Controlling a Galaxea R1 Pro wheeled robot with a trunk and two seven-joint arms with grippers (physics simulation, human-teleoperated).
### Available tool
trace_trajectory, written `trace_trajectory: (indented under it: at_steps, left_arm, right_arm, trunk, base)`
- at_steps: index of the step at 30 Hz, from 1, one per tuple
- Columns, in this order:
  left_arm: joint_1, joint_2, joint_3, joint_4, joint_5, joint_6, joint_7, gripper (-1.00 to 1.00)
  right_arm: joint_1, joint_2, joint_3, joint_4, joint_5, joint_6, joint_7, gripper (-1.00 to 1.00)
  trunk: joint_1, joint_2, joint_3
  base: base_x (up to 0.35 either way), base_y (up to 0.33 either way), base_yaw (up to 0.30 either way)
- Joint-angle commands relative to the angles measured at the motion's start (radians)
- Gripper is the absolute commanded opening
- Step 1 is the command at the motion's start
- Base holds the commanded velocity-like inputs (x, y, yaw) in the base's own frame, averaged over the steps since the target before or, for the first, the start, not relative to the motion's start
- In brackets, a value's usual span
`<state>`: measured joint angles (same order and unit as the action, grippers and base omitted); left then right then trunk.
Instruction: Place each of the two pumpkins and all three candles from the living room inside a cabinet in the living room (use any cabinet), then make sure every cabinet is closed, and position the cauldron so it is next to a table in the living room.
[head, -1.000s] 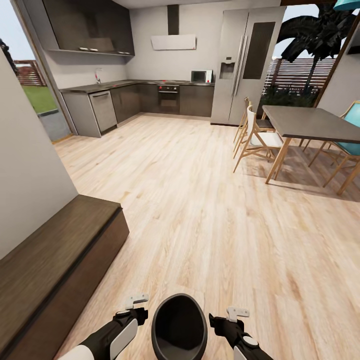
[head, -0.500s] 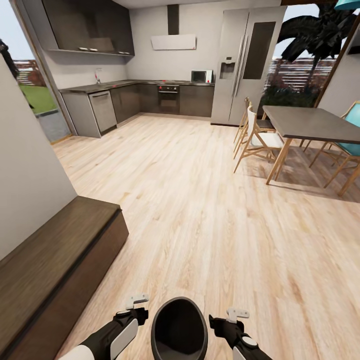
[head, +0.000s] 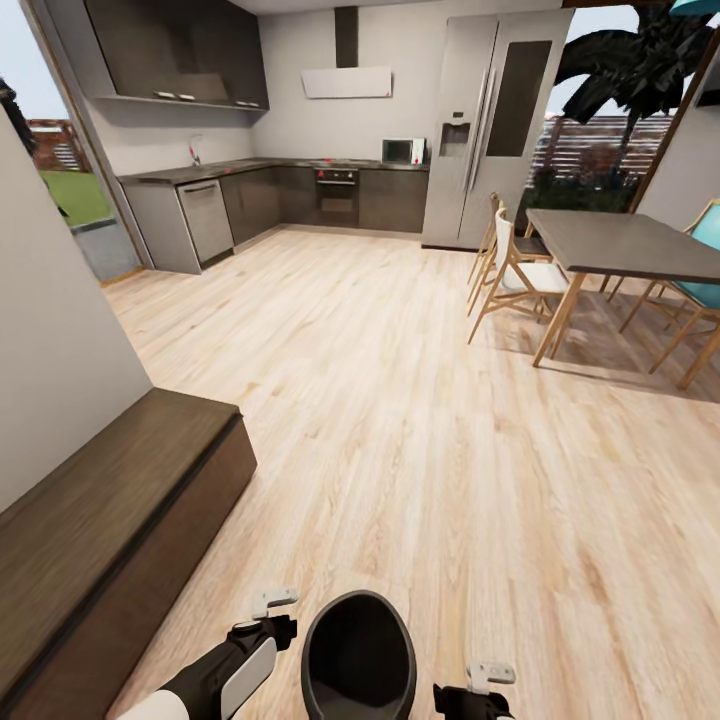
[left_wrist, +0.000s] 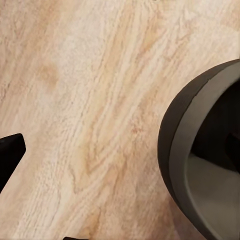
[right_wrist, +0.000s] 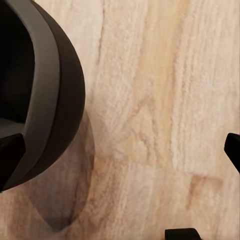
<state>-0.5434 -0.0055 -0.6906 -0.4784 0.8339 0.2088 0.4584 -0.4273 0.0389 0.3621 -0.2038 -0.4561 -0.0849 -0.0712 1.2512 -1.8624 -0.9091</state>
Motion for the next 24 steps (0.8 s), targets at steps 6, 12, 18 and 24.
trace_trajectory:
  at_steps: [6,12,18,24]
  left_arm:
    - [-0.001,0.000,-0.008,0.023,0.008,-0.069,0.007,1.00]
    - [-0.001,-0.018,-0.008,0.056,0.006,-0.122,0.007,1.00]
    - [-0.001,-0.027,-0.009,0.060,0.005,-0.128,-0.032,1.00]
    - [-0.001,-0.026,-0.009,0.062,0.005,-0.129,-0.083,1.00]
  right_arm:
    - [-0.001,-0.001,0.009,0.003,-0.001,-0.007,-0.004,1.00]
    - [-0.001,-0.001,0.010,-0.004,0.000,-0.011,-0.003,1.00]
    - [-0.001,0.000,0.011,-0.006,0.000,-0.037,0.003,1.00]
    - [-0.001,0.000,0.013,-0.008,0.000,-0.055,0.041,1.00]
  trunk:
    - [0.023,-0.043,-0.020]
    - [0.046,-0.085,-0.038]
    - [0.069,-0.127,-0.057]
    - [0.092,-0.169,-0.076]
  base:
    - [0.000,0.000,0.000]
    - [0.000,0.000,0.000]
    - [0.000,0.000,0.000]
    - [0.000,0.000,0.000]
